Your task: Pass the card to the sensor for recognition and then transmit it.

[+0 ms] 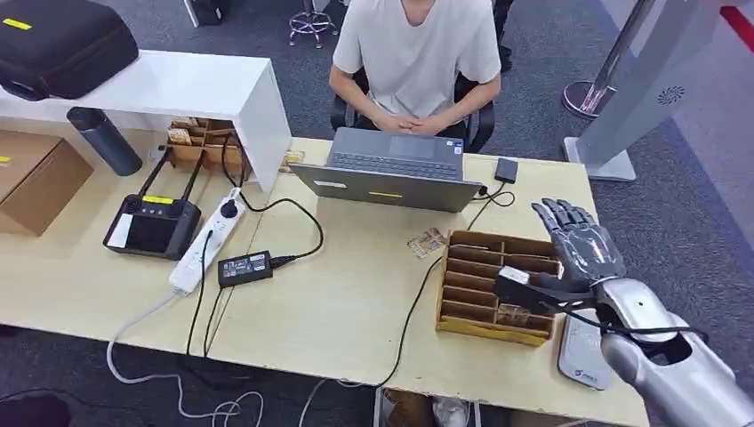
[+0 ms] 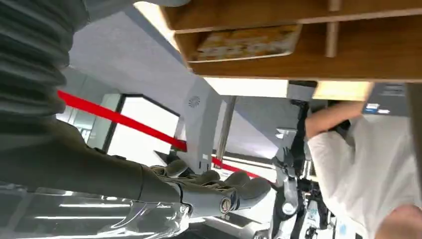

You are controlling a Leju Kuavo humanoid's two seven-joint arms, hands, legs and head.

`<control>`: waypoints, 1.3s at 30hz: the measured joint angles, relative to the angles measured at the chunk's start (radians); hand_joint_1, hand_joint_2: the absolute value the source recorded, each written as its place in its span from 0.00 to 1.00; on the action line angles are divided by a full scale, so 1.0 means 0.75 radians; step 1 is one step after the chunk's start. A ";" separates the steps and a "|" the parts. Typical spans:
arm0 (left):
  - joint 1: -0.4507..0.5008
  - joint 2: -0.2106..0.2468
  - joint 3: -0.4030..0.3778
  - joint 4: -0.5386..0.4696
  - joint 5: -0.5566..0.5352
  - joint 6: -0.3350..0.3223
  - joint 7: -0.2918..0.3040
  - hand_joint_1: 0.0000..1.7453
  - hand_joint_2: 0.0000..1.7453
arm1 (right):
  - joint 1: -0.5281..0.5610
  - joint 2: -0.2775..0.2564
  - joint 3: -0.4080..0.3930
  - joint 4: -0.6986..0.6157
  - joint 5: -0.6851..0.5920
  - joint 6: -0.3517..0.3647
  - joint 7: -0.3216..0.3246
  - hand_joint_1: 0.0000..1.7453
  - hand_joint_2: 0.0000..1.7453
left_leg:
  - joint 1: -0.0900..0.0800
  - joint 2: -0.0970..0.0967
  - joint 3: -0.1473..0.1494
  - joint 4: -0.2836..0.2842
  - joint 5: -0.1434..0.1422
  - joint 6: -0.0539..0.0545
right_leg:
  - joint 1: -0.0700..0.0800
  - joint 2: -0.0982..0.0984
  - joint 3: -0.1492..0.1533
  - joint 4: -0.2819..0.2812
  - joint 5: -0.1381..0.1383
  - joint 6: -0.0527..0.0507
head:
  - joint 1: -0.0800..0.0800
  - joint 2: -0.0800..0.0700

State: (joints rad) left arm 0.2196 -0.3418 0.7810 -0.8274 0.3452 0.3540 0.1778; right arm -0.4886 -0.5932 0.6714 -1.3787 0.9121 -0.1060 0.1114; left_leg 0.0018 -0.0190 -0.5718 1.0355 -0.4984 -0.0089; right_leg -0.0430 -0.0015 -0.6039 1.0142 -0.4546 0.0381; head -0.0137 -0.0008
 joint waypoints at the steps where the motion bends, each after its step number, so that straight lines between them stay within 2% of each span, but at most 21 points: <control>1: -0.005 0.000 0.026 0.009 -0.011 -0.006 -0.004 0.00 1.00 | -0.005 -0.012 0.006 -0.002 -0.003 0.003 -0.005 0.00 0.00 | 0.000 0.000 0.000 0.000 0.000 0.000 | 0.000 0.000 0.000 0.000 0.000 0.000 | -0.001 0.000; 6: -0.028 0.000 0.109 0.047 -0.029 -0.024 -0.016 0.00 1.00 | -0.021 -0.051 0.028 -0.006 -0.011 0.008 -0.021 0.00 0.00 | 0.000 0.001 0.000 0.000 0.000 0.000 | 0.000 0.001 0.000 0.000 0.000 0.000 | 0.000 0.000; 7: -0.032 0.000 0.118 0.052 -0.029 -0.025 -0.016 0.00 1.00 | -0.024 -0.053 0.034 -0.006 -0.012 0.008 -0.021 0.00 1.00 | 0.000 0.002 0.000 0.000 0.000 0.000 | 0.000 0.001 0.000 0.000 0.000 0.000 | -0.001 0.000; 14: -0.047 0.000 0.159 0.077 -0.035 -0.024 -0.019 0.00 1.00 | -0.037 -0.070 0.057 -0.015 -0.013 0.004 -0.021 0.00 1.00 | 0.000 0.002 0.001 0.000 0.000 0.000 | 0.000 0.001 0.000 0.000 0.000 0.000 | 0.000 0.000; 23: -0.051 0.000 0.161 0.091 -0.045 -0.031 -0.019 0.00 1.00 | -0.038 -0.087 0.058 -0.016 -0.019 0.004 -0.024 0.00 1.00 | 0.000 0.002 0.001 0.000 0.000 0.000 | 0.000 0.001 0.000 0.000 0.000 0.000 | 0.000 0.000; 26: -0.048 0.001 0.161 0.089 -0.107 -0.134 0.056 0.00 1.00 | -0.041 -0.087 0.065 -0.021 -0.020 0.004 -0.023 0.00 1.00 | 0.000 0.002 0.000 0.000 0.000 0.000 | 0.000 0.001 0.000 0.000 0.000 0.000 | -0.001 0.000; 28: -0.041 0.001 0.160 0.069 -0.159 -0.237 0.146 0.00 1.00 | -0.046 -0.087 0.076 -0.025 -0.020 0.005 -0.020 0.00 1.00 | 0.001 0.002 0.000 0.000 0.000 0.000 | 0.001 0.001 0.001 0.000 0.000 0.000 | -0.001 0.000; 33: 0.042 -0.003 0.125 -0.081 -0.289 -0.536 0.379 0.00 1.00 | -0.072 -0.079 0.099 -0.029 -0.025 -0.002 -0.043 0.00 1.00 | 0.001 0.003 0.000 0.000 0.000 0.000 | 0.001 0.002 0.001 0.001 0.000 0.000 | 0.000 0.000; 35: 0.072 -0.010 0.118 -0.135 -0.306 -0.584 0.403 0.00 1.00 | -0.083 -0.073 0.109 -0.029 -0.026 -0.002 -0.046 0.00 1.00 | 0.001 0.002 0.000 0.000 0.000 0.000 | 0.001 0.002 0.000 0.000 0.000 0.000 | 0.000 0.000; 39: 0.104 -0.013 0.116 -0.195 -0.313 -0.597 0.415 0.00 1.00 | -0.091 -0.064 0.120 -0.029 -0.027 -0.002 -0.052 0.00 1.00 | 0.001 0.001 0.000 0.000 0.000 0.000 | 0.001 0.001 0.000 0.000 0.000 0.000 | -0.001 0.000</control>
State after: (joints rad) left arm 0.2976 -0.3517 0.8679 -0.9738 0.1102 -0.0935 0.4886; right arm -0.5568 -0.6413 0.7614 -1.4008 0.8919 -0.1072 0.0721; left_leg 0.0026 -0.0183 -0.5720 1.0352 -0.4984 -0.0089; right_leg -0.0424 -0.0011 -0.6035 1.0145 -0.4546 0.0381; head -0.0141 -0.0008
